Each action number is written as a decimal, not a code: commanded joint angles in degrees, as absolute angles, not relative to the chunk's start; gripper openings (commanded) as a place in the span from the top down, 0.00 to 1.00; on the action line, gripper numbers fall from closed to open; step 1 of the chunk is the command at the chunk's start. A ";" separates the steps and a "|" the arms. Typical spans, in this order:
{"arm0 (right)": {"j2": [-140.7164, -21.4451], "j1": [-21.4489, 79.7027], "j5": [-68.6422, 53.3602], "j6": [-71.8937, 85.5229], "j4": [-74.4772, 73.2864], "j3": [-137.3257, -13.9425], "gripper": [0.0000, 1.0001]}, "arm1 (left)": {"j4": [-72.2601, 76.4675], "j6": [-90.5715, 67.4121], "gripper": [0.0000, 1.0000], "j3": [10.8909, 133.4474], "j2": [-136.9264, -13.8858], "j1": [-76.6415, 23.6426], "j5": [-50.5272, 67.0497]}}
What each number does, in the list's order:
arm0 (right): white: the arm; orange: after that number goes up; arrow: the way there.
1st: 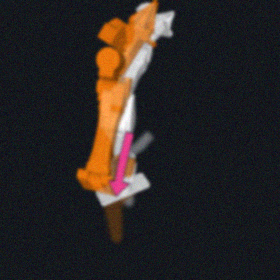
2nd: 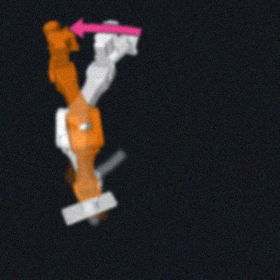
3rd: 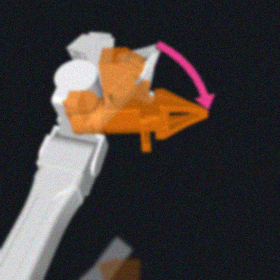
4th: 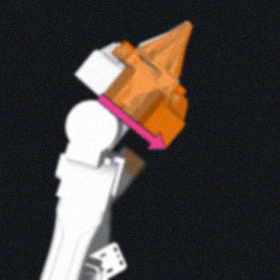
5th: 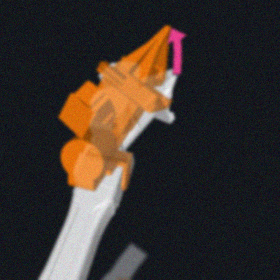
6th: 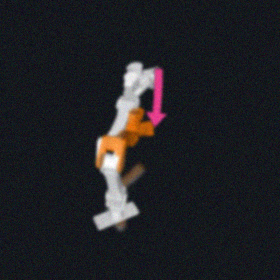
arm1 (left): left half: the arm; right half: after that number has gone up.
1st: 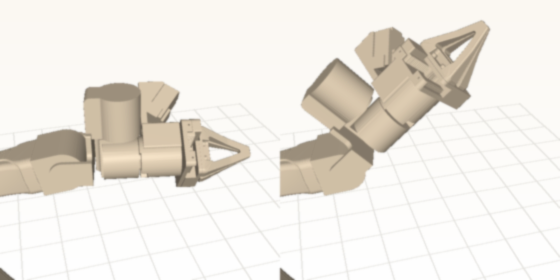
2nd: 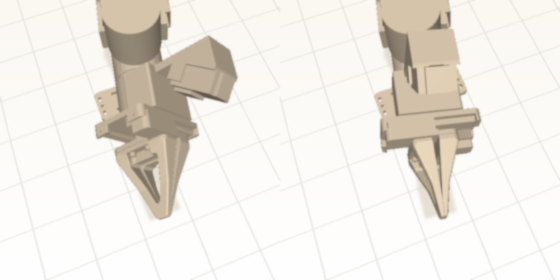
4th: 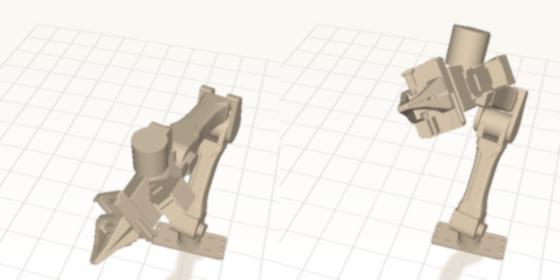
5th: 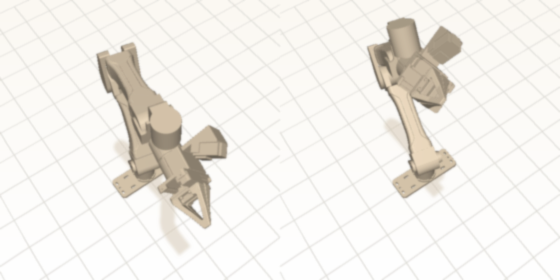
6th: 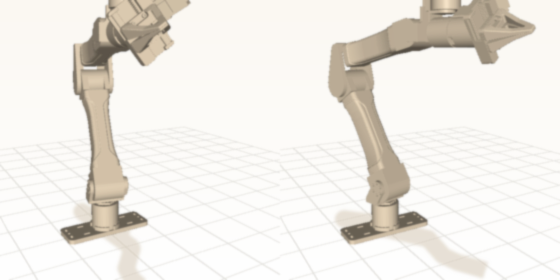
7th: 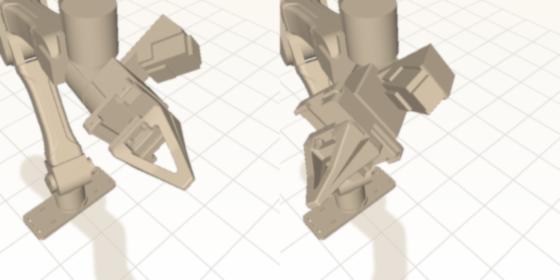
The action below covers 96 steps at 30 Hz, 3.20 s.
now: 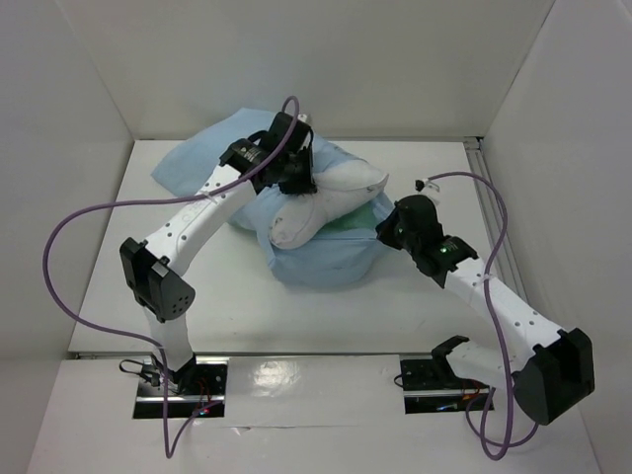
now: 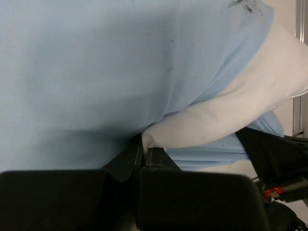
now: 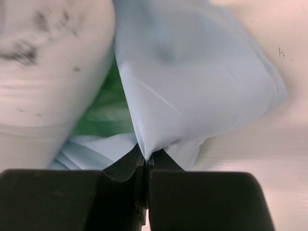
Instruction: Put the pillow into the pillowcase
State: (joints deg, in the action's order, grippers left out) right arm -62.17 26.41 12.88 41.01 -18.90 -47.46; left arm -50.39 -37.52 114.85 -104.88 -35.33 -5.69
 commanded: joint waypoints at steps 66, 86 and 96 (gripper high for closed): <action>-63.27 3.86 -22.05 37.44 16.60 -74.34 1.00 | -53.00 -15.29 1.00 110.21 -137.55 -39.37 -4.93; -60.12 20.30 -20.74 20.74 -9.76 -61.00 1.00 | -54.67 -22.31 1.00 113.74 -127.02 -38.85 0.52; -63.71 18.54 -19.34 18.11 -12.74 -59.33 1.00 | -50.45 -31.28 1.00 110.04 -110.75 -40.77 12.48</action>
